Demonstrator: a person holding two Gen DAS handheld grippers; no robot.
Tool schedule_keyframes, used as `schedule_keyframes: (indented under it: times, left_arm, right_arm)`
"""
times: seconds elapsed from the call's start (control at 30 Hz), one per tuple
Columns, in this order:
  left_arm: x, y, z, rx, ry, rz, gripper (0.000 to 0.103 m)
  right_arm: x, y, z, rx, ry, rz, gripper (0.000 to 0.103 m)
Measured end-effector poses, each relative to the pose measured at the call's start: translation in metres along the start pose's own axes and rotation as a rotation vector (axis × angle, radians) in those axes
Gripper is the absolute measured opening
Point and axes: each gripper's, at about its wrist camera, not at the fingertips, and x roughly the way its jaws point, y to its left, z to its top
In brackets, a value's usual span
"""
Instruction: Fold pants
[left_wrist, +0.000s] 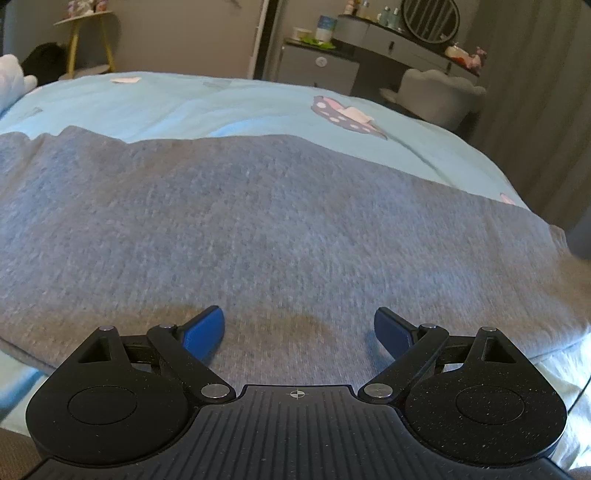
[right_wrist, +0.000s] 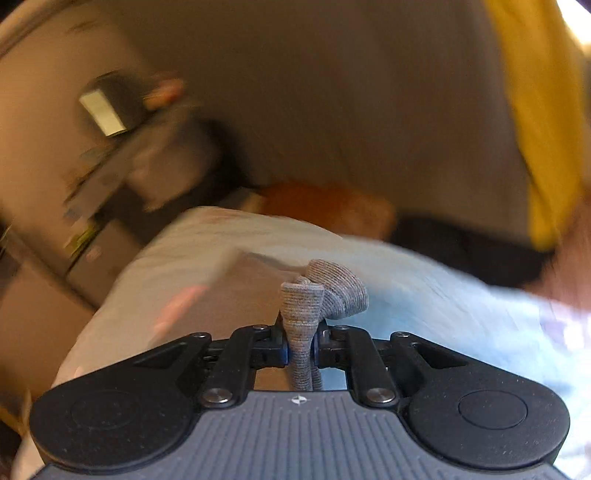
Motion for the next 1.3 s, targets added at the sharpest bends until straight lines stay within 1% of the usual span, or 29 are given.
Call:
schedule_keyframes:
  times: [0.07,0.13,0.2,0.23,0.3,0.37,0.43,0.47,0.5,0.53,0.57,0.6,0.67,0.7,0.8,0.87,0.9,0.93,0.97,1.0,1.03,1.07,1.17,1.2,1.23,1.3]
  left_arm:
    - [-0.002,0.003,0.001,-0.009,-0.007,0.003,0.093]
    - [-0.005,0.007,0.004,-0.029,-0.017,0.001,0.093]
    - [-0.010,0.014,0.006,-0.057,-0.033,0.000,0.093]
    - [-0.013,0.017,0.007,-0.068,-0.041,0.003,0.093]
    - [-0.018,0.023,0.008,-0.086,-0.056,0.013,0.093]
    - [-0.023,0.029,0.009,-0.106,-0.062,0.011,0.093]
    - [-0.026,0.031,0.009,-0.122,-0.063,0.004,0.093]
    - [-0.026,0.030,0.009,-0.124,-0.062,0.002,0.093]
    - [-0.026,0.030,0.009,-0.122,-0.059,0.000,0.093]
    - [-0.025,0.029,0.009,-0.118,-0.055,-0.003,0.093]
    - [-0.025,0.029,0.009,-0.114,-0.049,-0.006,0.093]
    - [-0.024,0.029,0.008,-0.110,-0.044,-0.009,0.093]
    - [-0.023,0.027,0.008,-0.101,-0.036,-0.024,0.093]
    - [-0.023,0.026,0.008,-0.094,-0.034,-0.031,0.093]
    - [-0.022,0.020,0.007,-0.060,-0.031,-0.055,0.093]
    - [-0.020,0.015,0.008,-0.047,-0.016,-0.090,0.093]
    - [-0.019,0.013,0.009,-0.044,-0.003,-0.117,0.093]
    - [-0.018,0.011,0.010,-0.042,0.011,-0.147,0.093]
    - [-0.017,0.009,0.011,-0.045,0.028,-0.178,0.093]
    - [-0.015,0.007,0.012,-0.050,0.047,-0.215,0.093]
    - [-0.013,0.004,0.013,-0.060,0.060,-0.244,0.093]
    - [-0.010,0.003,0.016,-0.073,0.071,-0.266,0.093]
    - [0.001,-0.006,0.021,-0.104,0.110,-0.308,0.093]
    - [0.007,-0.010,0.022,-0.115,0.125,-0.313,0.094]
    - [0.014,-0.013,0.023,-0.123,0.146,-0.324,0.094]
    - [0.030,-0.019,0.023,-0.153,0.186,-0.338,0.094]
  right_arm:
    - [-0.020,0.041,0.001,-0.123,-0.030,0.092,0.011]
    - [-0.038,0.086,-0.005,-0.254,-0.029,0.206,0.011]
    - [-0.057,0.130,-0.026,-0.407,-0.009,0.323,0.011]
    - [-0.063,0.146,-0.039,-0.464,0.009,0.372,0.011]
    - [-0.075,0.173,-0.078,-0.599,0.062,0.468,0.012]
    - [-0.080,0.190,-0.124,-0.724,0.136,0.533,0.012]
    - [-0.077,0.197,-0.169,-0.823,0.229,0.555,0.014]
    - [-0.072,0.199,-0.191,-0.851,0.304,0.541,0.018]
    - [-0.065,0.199,-0.210,-0.868,0.390,0.524,0.030]
    - [-0.059,0.199,-0.224,-0.881,0.473,0.507,0.038]
    - [-0.058,0.197,-0.233,-0.878,0.510,0.505,0.048]
    - [-0.066,0.195,-0.235,-0.870,0.482,0.523,0.062]
    - [-0.076,0.195,-0.225,-0.825,0.450,0.564,0.080]
    - [-0.081,0.191,-0.215,-0.780,0.418,0.574,0.081]
    - [-0.081,0.174,-0.181,-0.610,0.342,0.550,0.079]
    - [-0.072,0.158,-0.166,-0.524,0.309,0.487,0.064]
    - [-0.064,0.148,-0.160,-0.494,0.307,0.440,0.046]
    - [-0.056,0.138,-0.157,-0.469,0.309,0.383,0.042]
    - [-0.047,0.129,-0.157,-0.454,0.311,0.306,0.041]
    - [-0.040,0.119,-0.159,-0.451,0.313,0.230,0.033]
    - [-0.037,0.110,-0.162,-0.445,0.320,0.191,0.027]
    - [-0.035,0.101,-0.165,-0.432,0.323,0.177,0.019]
    - [-0.043,0.094,-0.162,-0.399,0.285,0.185,0.018]
    - [-0.044,0.101,-0.167,-0.397,0.263,0.176,0.019]
    - [-0.049,0.097,-0.169,-0.395,0.251,0.174,0.019]
    - [-0.051,0.090,-0.172,-0.371,0.252,0.185,0.020]
